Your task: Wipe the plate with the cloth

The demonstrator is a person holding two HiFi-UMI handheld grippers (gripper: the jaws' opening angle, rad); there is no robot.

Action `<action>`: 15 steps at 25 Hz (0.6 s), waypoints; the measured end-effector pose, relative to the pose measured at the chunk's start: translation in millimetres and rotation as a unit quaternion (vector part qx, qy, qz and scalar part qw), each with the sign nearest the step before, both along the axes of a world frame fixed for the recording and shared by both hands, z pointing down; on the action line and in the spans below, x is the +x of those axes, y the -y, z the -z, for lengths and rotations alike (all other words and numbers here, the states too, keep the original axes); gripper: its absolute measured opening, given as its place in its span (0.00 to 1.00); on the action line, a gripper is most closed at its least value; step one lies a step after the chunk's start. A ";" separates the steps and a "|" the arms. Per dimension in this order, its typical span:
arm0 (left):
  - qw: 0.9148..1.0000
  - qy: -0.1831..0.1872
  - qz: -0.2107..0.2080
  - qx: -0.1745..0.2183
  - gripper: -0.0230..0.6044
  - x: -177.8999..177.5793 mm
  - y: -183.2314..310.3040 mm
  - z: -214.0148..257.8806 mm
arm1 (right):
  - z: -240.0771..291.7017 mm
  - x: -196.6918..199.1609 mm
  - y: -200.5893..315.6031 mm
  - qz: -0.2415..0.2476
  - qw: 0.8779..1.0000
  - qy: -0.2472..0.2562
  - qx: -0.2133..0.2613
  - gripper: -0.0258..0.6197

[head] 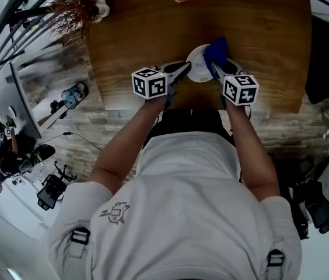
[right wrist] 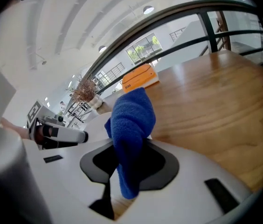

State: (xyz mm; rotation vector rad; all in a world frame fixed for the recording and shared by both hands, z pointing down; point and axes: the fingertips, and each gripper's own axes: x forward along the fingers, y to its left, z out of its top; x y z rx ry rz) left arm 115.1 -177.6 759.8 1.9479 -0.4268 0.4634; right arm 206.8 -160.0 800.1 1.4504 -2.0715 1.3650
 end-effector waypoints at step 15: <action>0.983 -0.096 0.127 0.092 0.07 16.1 41.0 166.4 | 175.3 -39.6 11.9 0.126 0.980 -0.004 0.155 0.19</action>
